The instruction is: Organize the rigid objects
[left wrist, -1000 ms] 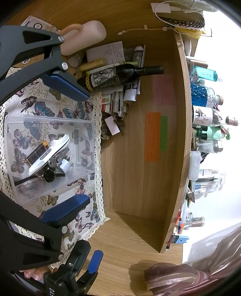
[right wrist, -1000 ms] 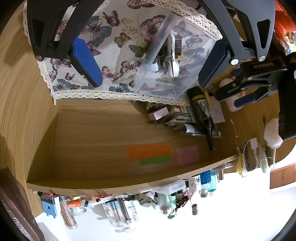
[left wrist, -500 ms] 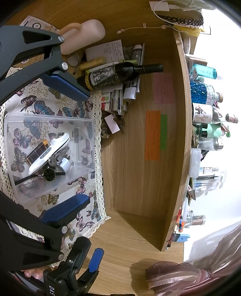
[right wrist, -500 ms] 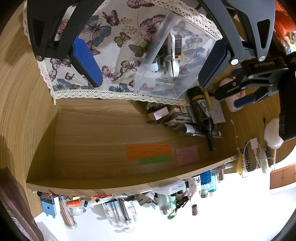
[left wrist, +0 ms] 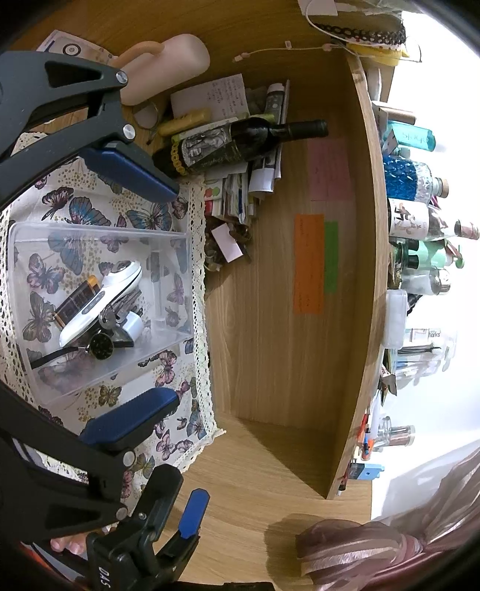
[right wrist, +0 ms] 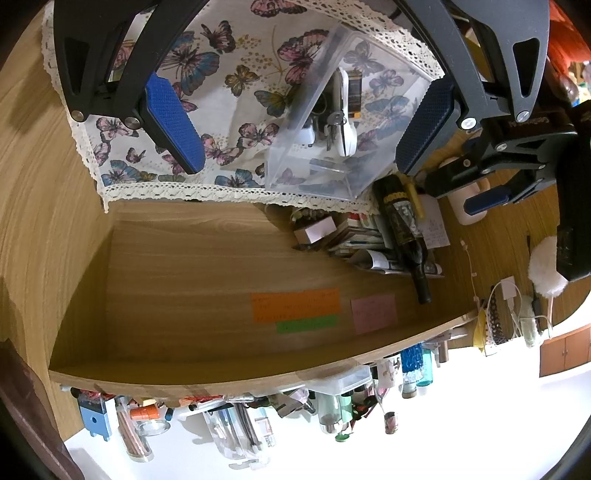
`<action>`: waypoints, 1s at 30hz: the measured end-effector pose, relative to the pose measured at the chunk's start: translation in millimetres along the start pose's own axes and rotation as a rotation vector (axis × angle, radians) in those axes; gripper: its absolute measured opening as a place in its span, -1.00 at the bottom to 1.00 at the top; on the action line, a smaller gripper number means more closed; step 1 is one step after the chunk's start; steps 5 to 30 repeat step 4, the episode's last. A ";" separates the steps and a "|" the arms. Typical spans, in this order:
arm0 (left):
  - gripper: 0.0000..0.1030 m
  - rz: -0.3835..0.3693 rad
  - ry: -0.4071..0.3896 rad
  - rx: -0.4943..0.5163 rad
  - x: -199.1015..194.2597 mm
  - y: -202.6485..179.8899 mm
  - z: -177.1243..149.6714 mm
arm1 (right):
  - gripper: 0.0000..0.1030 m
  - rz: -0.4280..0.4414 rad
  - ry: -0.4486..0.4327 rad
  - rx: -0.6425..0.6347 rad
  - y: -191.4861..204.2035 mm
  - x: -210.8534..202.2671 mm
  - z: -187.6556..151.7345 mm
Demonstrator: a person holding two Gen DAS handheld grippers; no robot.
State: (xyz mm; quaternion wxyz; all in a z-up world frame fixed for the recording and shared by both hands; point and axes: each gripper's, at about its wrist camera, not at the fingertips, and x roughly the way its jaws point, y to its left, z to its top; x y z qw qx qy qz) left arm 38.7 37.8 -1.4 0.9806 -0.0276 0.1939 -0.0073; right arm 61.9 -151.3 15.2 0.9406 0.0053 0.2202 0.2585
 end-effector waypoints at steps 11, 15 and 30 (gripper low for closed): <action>0.97 -0.005 0.003 0.000 0.7 -0.2 0.0 | 1.00 -0.002 0.003 0.002 0.3 0.8 -0.3; 0.97 -0.005 0.003 0.000 0.7 -0.2 0.0 | 1.00 -0.002 0.003 0.002 0.3 0.8 -0.3; 0.97 -0.005 0.003 0.000 0.7 -0.2 0.0 | 1.00 -0.002 0.003 0.002 0.3 0.8 -0.3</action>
